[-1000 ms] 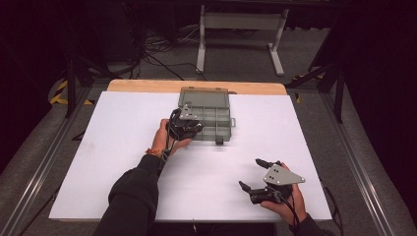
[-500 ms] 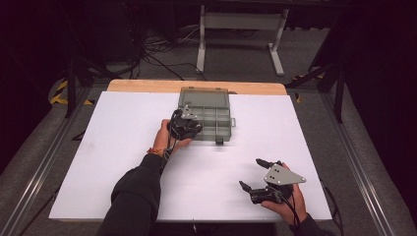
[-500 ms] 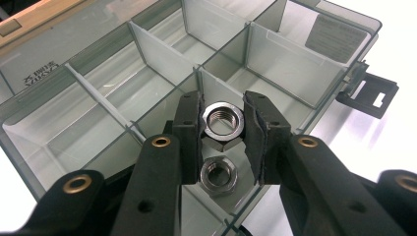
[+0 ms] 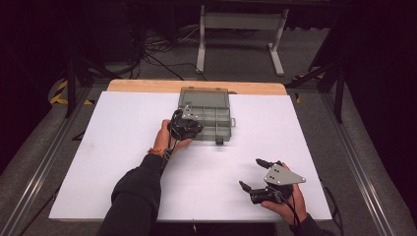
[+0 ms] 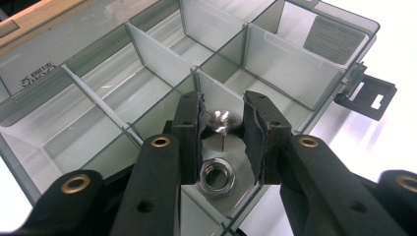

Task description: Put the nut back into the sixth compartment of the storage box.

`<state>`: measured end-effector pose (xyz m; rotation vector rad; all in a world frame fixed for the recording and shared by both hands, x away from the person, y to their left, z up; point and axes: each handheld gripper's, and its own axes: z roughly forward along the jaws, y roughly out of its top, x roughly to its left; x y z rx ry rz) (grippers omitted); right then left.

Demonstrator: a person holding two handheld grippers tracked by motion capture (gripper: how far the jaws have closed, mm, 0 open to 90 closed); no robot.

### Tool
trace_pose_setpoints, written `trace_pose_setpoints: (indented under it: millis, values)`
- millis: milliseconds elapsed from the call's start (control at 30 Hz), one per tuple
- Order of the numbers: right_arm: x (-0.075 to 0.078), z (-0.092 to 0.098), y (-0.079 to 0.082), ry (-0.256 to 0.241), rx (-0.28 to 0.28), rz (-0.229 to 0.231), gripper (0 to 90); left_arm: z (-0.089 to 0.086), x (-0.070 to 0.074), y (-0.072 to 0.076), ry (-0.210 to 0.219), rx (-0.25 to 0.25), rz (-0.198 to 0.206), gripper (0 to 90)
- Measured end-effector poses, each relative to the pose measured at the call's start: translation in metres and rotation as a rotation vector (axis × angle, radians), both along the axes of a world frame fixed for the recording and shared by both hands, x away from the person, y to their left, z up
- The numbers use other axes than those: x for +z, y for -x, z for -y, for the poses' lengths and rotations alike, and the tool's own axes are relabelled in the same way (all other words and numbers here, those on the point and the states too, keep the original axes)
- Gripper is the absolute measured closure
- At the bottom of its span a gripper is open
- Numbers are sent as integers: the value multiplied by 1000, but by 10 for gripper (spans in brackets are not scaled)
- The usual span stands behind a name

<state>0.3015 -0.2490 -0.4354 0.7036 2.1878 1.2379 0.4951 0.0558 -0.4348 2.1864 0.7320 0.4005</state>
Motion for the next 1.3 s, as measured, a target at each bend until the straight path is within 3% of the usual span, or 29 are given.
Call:
trace_pose_setpoints:
  millis: [300,500,733,767,1033,1300]
  values:
    - [0,0,0,-2,0,0,112,-5,13,10,23,-10,20,692]
    - [4,-3,-1,-17,2,18,116,-14,26,28,27,-38,80,701]
    - [6,-5,-5,-22,-4,29,117,-39,38,56,38,-83,156,664]
    - [6,-5,-6,-24,-6,31,118,-44,39,61,22,-85,182,664]
    - [15,-4,-19,-57,-39,45,127,-78,35,85,39,-77,225,611]
    - [23,1,-40,-77,-82,53,132,-109,29,96,43,-42,251,484]
